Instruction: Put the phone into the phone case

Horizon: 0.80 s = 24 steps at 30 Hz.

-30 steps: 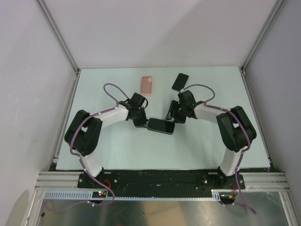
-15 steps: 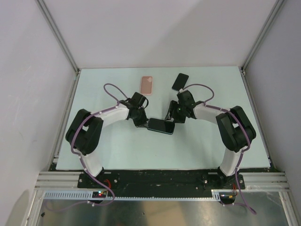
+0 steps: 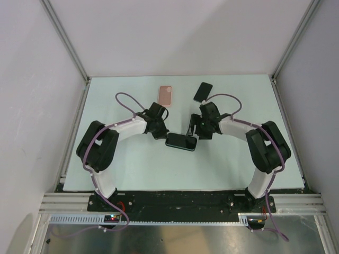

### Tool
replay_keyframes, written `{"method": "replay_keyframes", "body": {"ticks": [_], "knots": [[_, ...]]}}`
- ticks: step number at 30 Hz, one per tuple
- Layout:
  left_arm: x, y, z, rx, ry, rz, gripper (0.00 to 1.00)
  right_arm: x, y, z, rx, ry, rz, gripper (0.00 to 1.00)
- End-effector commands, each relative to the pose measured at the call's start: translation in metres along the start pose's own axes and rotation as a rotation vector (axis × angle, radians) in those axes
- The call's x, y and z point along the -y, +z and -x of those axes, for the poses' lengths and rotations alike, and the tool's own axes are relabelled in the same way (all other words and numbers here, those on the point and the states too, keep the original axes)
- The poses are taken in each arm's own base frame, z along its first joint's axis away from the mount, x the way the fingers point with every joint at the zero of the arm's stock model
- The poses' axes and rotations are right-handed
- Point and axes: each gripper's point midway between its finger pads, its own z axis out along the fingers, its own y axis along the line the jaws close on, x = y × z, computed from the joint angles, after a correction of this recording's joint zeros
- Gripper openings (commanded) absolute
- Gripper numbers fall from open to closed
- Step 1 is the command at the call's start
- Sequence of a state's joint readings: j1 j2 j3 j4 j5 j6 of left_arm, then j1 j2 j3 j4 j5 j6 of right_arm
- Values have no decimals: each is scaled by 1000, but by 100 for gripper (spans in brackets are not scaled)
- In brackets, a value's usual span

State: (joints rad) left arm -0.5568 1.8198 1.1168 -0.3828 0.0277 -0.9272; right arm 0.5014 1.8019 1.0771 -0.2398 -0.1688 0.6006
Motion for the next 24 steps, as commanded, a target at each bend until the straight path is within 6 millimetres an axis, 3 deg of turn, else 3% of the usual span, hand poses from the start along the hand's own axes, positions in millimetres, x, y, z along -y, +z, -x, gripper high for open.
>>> {"method": "replay_keyframes", "body": {"ticks": [1, 6, 8, 12, 15, 24], "knots": [[-40, 26, -39, -95, 15, 148, 0, 10, -23, -1, 16, -45, -41, 77], [-40, 25, -34, -77, 18, 156, 0, 6, -43, -15, 39, -90, -29, 72], [-40, 24, -34, -77, 19, 154, 0, 8, -48, -28, 39, -107, -39, 63], [-36, 22, -32, -73, 23, 143, 0, 12, -55, -53, 23, -134, -56, 37], [-34, 21, -31, -70, 24, 139, 0, 13, -55, -62, 23, -158, -78, 27], [-34, 21, -30, -72, 29, 141, 0, 11, -46, -63, 23, -183, -86, 24]]}}
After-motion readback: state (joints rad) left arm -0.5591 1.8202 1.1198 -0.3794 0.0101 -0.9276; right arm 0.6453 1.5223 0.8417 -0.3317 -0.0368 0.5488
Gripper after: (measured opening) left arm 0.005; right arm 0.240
